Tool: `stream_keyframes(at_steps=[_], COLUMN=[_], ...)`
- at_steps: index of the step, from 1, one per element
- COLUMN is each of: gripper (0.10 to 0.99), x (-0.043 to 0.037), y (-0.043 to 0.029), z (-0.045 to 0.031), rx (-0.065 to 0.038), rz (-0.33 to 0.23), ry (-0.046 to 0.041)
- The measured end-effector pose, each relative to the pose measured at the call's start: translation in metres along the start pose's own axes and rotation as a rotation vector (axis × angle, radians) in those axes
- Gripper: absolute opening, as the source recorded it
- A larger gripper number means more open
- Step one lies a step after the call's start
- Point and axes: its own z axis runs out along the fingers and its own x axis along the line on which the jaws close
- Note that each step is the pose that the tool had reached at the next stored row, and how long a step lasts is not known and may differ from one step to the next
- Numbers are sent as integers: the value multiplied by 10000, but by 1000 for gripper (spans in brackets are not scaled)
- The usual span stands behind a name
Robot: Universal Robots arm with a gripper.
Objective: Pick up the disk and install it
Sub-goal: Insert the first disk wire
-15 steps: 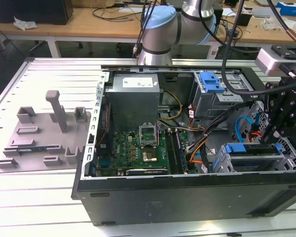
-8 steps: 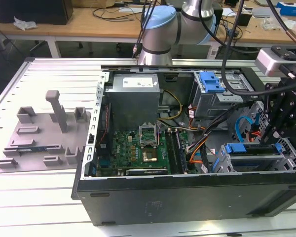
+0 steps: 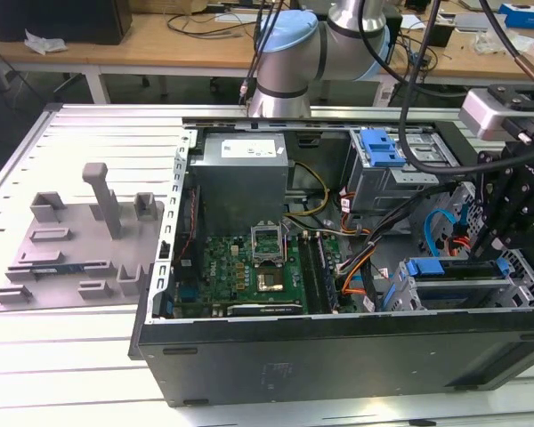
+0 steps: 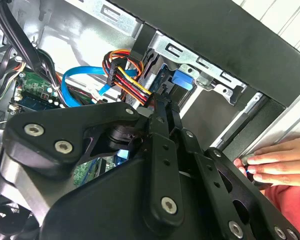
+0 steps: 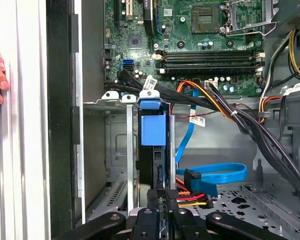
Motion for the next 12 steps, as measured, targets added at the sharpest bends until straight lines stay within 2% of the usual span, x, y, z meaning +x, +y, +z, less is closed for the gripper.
stream_keyframes(at_steps=[12], gripper=[169], x=[-2], y=[0], z=[18], rx=[0], rz=[0], ry=[0])
